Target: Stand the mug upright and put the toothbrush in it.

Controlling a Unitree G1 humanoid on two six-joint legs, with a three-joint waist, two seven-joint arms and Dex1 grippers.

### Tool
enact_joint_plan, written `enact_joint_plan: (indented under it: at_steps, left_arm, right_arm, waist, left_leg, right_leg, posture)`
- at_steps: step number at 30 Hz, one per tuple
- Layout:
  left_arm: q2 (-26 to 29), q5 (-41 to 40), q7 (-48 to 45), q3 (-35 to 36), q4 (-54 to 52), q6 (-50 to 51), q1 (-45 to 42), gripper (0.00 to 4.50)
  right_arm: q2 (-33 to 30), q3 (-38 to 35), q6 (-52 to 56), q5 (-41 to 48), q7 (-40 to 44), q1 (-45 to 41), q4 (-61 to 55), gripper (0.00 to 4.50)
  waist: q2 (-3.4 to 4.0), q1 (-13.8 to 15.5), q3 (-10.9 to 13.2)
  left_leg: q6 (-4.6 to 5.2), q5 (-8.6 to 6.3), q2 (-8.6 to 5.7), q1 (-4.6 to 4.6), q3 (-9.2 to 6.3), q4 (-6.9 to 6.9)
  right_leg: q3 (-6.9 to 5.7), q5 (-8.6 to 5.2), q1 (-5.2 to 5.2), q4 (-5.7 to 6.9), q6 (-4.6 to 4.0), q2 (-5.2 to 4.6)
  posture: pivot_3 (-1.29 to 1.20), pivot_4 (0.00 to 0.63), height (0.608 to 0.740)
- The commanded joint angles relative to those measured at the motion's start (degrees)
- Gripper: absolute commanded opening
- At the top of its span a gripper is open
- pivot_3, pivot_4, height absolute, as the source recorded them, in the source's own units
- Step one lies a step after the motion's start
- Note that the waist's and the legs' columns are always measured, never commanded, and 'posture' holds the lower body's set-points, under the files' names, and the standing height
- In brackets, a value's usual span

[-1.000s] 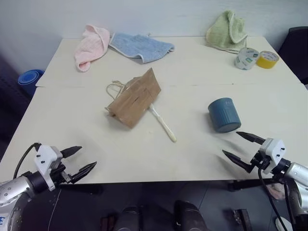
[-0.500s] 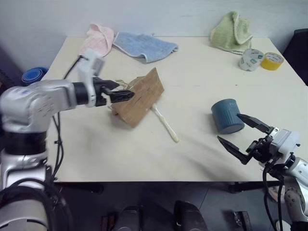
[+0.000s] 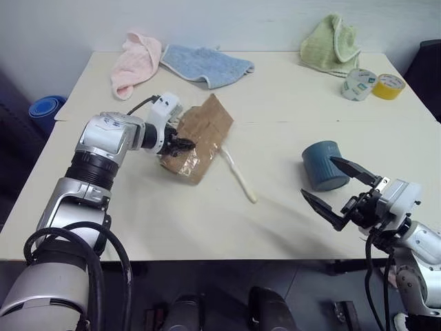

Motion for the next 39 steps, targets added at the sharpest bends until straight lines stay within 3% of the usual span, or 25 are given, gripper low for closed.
enact_joint_plan:
  at_steps: [1,3,5,8,13,17,21,23,27,29,32,35,39]
  left_arm:
    - [2.4,-1.7,1.9,9.0,-3.0,0.0,1.9,0.61]
    - [4.8,-3.8,2.6,15.3,-7.7,0.0,5.3,0.06]
    - [7.4,-6.1,2.5,20.3,-13.8,2.4,8.9,0.06]
    - [16.1,-6.6,3.4,25.4,-25.1,11.3,18.2,0.06]
    - [24.2,-5.3,8.1,36.2,-34.9,21.6,32.7,0.06]
    - [25.4,-4.1,10.8,42.8,-38.8,24.9,43.2,0.06]
    - [23.2,-6.8,9.9,45.0,-42.2,25.8,46.4,0.88]
    - [23.1,-8.1,8.2,46.7,-42.4,22.5,45.1,1.50]
    - [27.5,-8.3,4.1,48.6,-40.6,17.0,46.7,2.49]
    - [31.5,-6.2,-1.5,49.4,-39.1,8.1,50.7,2.49]
    - [32.9,-8.3,-13.8,54.1,-37.8,-8.8,52.3,2.66]
    - [29.8,-11.1,-21.1,54.5,-38.4,-21.5,51.9,3.29]
    - [23.8,-18.8,-24.8,49.2,-45.3,-22.0,52.3,4.47]
  right_arm:
    - [0.6,0.4,0.0,-0.2,-0.7,-0.9,-1.6,4.50]
    - [0.8,1.3,0.2,-0.2,-0.7,-1.8,-1.2,4.50]
    - [1.0,1.9,0.4,-0.2,-0.3,-2.5,-0.8,4.50]
    - [1.2,3.2,0.7,0.0,0.6,-4.3,0.7,4.50]
    - [1.1,4.7,1.0,0.1,2.5,-6.9,3.8,4.50]
    - [0.1,4.4,1.8,-0.1,4.1,-8.7,7.4,4.50]
    - [-2.6,1.4,3.4,1.2,5.9,-10.0,11.7,4.50]
    - [-5.1,-1.6,3.5,1.3,6.8,-10.2,14.9,4.50]
    - [-9.6,-5.4,4.0,1.4,9.6,-9.9,20.2,4.50]
    - [-12.6,-7.8,6.9,2.5,11.0,-9.7,23.2,4.50]
    - [-18.3,-11.0,15.7,4.7,12.7,-10.1,29.4,4.50]
    - [-22.4,-8.3,24.2,1.7,9.4,-15.6,36.9,4.50]
    - [-25.1,2.1,35.8,-6.0,6.9,-27.8,44.4,4.50]
  waist:
    - [0.00,-0.3,0.0]
    - [0.00,-0.5,0.0]
    - [-0.04,-1.3,0.0]
    - [-0.07,-2.0,0.1]
    - [-0.08,-1.8,0.1]
    - [-0.12,-1.0,0.1]
    - [-0.13,-0.3,0.1]
    - [-0.13,0.0,0.1]
    - [-0.13,0.0,0.1]
    - [-0.12,-0.6,0.1]
    - [-0.03,-1.3,0.1]
    - [-0.02,-1.4,0.1]
    - [0.17,-2.0,0.1]
  left_leg:
    - [0.00,0.00,0.01,0.00,0.00,0.01]
    - [0.00,0.00,0.03,0.00,-0.02,0.04]
    - [0.00,0.00,0.04,0.00,-0.04,0.04]
    - [-0.02,-0.01,0.11,-0.02,-0.14,0.03]
    - [-0.02,-0.01,0.09,-0.02,-0.22,0.10]
    - [-0.03,-0.02,0.07,-0.01,-0.28,0.12]
    - [-0.03,-0.02,0.04,-0.12,-0.42,0.22]
    - [-0.04,-0.03,0.03,-0.14,-0.45,0.23]
    - [-0.04,-0.03,0.03,-0.28,-0.47,0.31]
    - [-0.07,-0.05,0.08,-0.26,-0.41,0.25]
    - [-0.07,-0.05,0.07,-0.21,-0.28,0.15]
    - [-0.06,-0.05,0.10,-0.21,-0.10,0.17]
    - [-0.02,-0.04,0.13,-0.06,0.20,0.20]
  right_leg:
    - [0.00,0.00,0.00,0.01,0.00,0.00]
    - [0.00,0.00,-0.03,0.10,0.00,0.00]
    - [0.00,0.00,-0.07,0.16,0.00,-0.01]
    - [-0.05,0.00,-0.16,0.32,0.00,-0.01]
    - [-0.03,0.00,-0.12,0.40,0.00,-0.05]
    - [-0.02,-0.01,-0.09,0.41,-0.02,-0.07]
    - [-0.02,-0.01,-0.06,0.40,-0.03,-0.08]
    - [-0.02,-0.01,-0.07,0.38,-0.03,-0.08]
    - [-0.09,-0.01,-0.11,0.34,-0.03,-0.08]
    - [-0.11,-0.02,-0.16,0.33,-0.05,-0.05]
    - [-0.09,-0.03,-0.16,0.29,-0.06,-0.06]
    - [-0.09,-0.08,-0.16,0.13,-0.15,-0.06]
    - [0.01,-0.09,-0.14,0.17,-0.21,-0.13]
  posture:
    - [0.00,0.150,0.740]
    - [0.00,0.150,0.740]
    - [0.00,0.150,0.740]
    - [0.00,0.150,0.740]
    - [0.00,0.150,0.740]
    - [0.00,0.150,0.740]
    - [0.00,0.150,0.740]
    - [0.00,0.150,0.740]
    - [0.00,0.150,0.740]
    - [0.00,0.150,0.740]
    - [0.00,0.150,0.740]
    - [0.00,0.150,0.740]
    - [0.00,0.150,0.740]
